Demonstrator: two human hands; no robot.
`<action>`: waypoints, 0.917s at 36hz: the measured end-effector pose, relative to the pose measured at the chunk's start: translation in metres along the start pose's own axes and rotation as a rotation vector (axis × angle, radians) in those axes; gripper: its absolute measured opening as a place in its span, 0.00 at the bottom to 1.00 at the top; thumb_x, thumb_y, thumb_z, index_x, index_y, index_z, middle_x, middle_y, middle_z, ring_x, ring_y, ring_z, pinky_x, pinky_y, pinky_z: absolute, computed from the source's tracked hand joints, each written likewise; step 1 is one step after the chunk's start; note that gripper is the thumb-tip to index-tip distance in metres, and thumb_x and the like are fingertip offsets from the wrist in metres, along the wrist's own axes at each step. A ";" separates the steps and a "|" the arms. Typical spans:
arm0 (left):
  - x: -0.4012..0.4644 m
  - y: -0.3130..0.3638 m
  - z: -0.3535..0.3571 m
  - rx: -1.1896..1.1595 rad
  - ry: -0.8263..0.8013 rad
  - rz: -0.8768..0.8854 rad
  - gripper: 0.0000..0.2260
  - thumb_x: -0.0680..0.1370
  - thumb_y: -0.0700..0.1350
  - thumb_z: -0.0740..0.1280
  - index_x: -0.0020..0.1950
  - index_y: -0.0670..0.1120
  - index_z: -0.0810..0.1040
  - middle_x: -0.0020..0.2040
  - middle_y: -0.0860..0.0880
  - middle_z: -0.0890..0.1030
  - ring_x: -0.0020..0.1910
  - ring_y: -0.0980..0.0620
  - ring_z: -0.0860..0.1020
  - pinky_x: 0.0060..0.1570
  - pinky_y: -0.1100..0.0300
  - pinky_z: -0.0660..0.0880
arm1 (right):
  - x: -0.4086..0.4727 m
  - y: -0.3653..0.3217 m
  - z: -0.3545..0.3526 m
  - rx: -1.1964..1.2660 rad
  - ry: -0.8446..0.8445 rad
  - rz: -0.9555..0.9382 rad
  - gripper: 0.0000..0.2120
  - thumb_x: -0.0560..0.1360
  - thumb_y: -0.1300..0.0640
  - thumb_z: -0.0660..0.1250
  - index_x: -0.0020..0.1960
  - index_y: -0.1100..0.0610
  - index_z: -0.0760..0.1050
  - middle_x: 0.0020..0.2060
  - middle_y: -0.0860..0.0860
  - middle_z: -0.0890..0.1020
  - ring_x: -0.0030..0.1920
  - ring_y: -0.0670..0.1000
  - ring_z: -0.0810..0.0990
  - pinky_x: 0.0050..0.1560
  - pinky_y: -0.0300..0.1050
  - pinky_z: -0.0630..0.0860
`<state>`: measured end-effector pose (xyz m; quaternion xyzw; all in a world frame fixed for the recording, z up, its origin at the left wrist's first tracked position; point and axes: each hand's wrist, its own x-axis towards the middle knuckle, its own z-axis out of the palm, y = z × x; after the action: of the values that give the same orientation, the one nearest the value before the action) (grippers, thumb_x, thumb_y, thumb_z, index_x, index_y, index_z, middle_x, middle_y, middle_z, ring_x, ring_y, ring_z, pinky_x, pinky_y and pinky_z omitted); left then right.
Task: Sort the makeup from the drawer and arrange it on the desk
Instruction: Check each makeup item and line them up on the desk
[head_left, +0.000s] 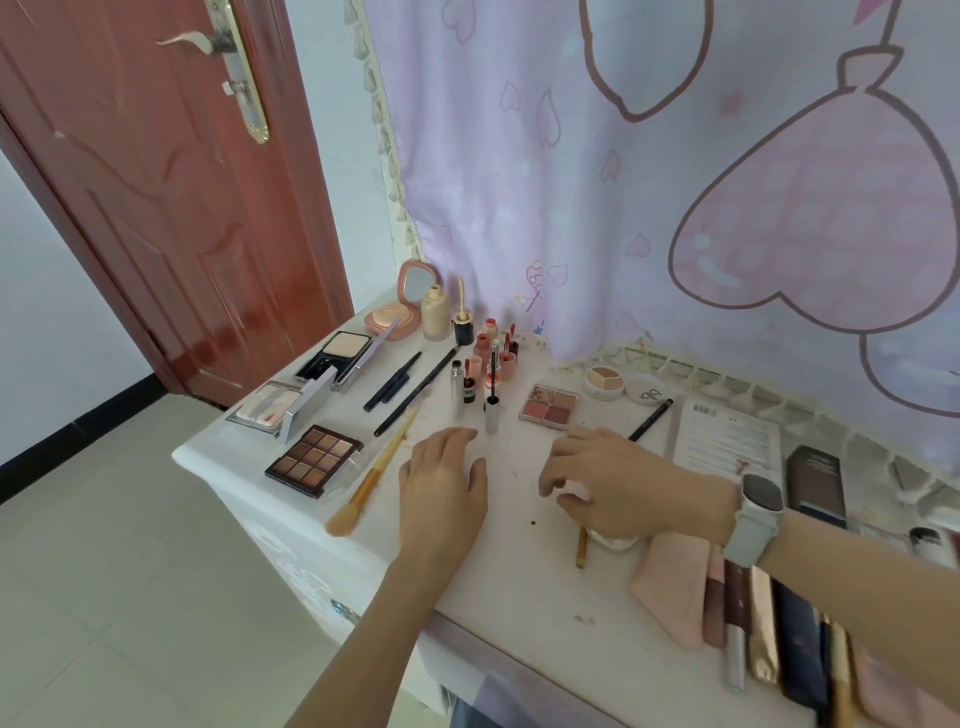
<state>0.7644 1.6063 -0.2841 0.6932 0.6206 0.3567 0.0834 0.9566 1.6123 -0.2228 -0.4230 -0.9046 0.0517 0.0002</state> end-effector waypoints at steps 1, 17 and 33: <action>-0.002 -0.001 0.001 0.062 -0.043 0.013 0.16 0.77 0.45 0.64 0.64 0.46 0.74 0.63 0.49 0.75 0.64 0.49 0.70 0.63 0.54 0.63 | -0.003 -0.003 -0.001 -0.056 -0.056 -0.042 0.13 0.74 0.51 0.60 0.58 0.48 0.73 0.54 0.45 0.75 0.56 0.47 0.68 0.51 0.41 0.61; -0.008 -0.006 0.003 0.201 -0.136 0.080 0.15 0.79 0.48 0.59 0.65 0.48 0.74 0.66 0.50 0.72 0.67 0.50 0.66 0.66 0.54 0.57 | -0.018 -0.024 -0.008 -0.435 -0.201 -0.227 0.17 0.69 0.55 0.56 0.57 0.55 0.68 0.50 0.51 0.73 0.50 0.54 0.69 0.49 0.51 0.66; -0.017 -0.010 -0.008 0.067 -0.123 0.091 0.12 0.78 0.43 0.62 0.61 0.45 0.78 0.63 0.48 0.76 0.66 0.49 0.70 0.66 0.54 0.59 | -0.024 -0.029 0.018 -0.255 -0.120 -0.082 0.20 0.77 0.61 0.55 0.68 0.54 0.63 0.63 0.50 0.69 0.60 0.52 0.71 0.59 0.45 0.64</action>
<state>0.7521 1.5901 -0.2901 0.7438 0.5937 0.2958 0.0817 0.9492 1.5735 -0.2368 -0.3786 -0.9187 -0.0384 -0.1055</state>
